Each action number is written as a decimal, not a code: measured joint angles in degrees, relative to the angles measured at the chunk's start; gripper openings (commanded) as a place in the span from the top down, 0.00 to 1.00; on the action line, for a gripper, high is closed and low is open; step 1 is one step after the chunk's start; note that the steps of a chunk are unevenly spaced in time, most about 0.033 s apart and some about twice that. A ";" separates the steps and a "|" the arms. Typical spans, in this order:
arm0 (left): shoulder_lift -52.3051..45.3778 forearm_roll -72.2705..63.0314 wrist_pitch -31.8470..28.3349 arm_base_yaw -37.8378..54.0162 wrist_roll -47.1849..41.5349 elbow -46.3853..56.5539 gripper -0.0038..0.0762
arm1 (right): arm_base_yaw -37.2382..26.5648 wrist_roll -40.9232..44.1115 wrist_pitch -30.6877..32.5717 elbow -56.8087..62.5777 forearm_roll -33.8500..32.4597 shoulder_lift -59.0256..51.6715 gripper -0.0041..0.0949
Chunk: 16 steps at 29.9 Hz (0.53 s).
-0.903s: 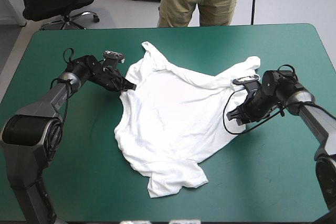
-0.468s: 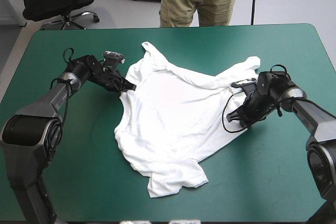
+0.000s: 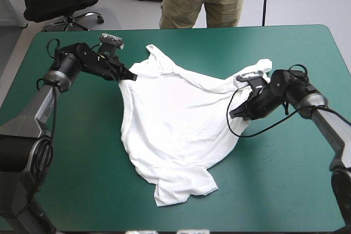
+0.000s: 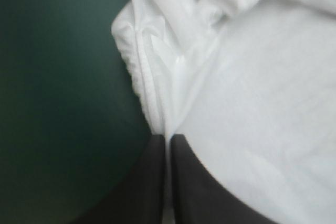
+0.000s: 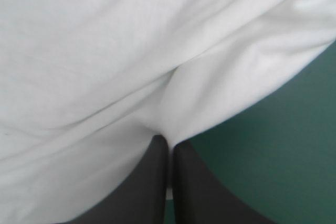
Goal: Fold the cloth
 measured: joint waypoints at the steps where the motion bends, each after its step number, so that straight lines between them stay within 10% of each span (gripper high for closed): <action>1: -1.32 0.12 0.67 0.00 0.00 -1.20 0.97 | 0.00 -0.28 0.50 -1.27 0.00 -1.95 0.97; 16: -21.12 1.36 8.72 0.00 -1.35 -24.48 0.97 | 0.00 -3.13 10.30 -31.90 -0.46 -19.56 0.97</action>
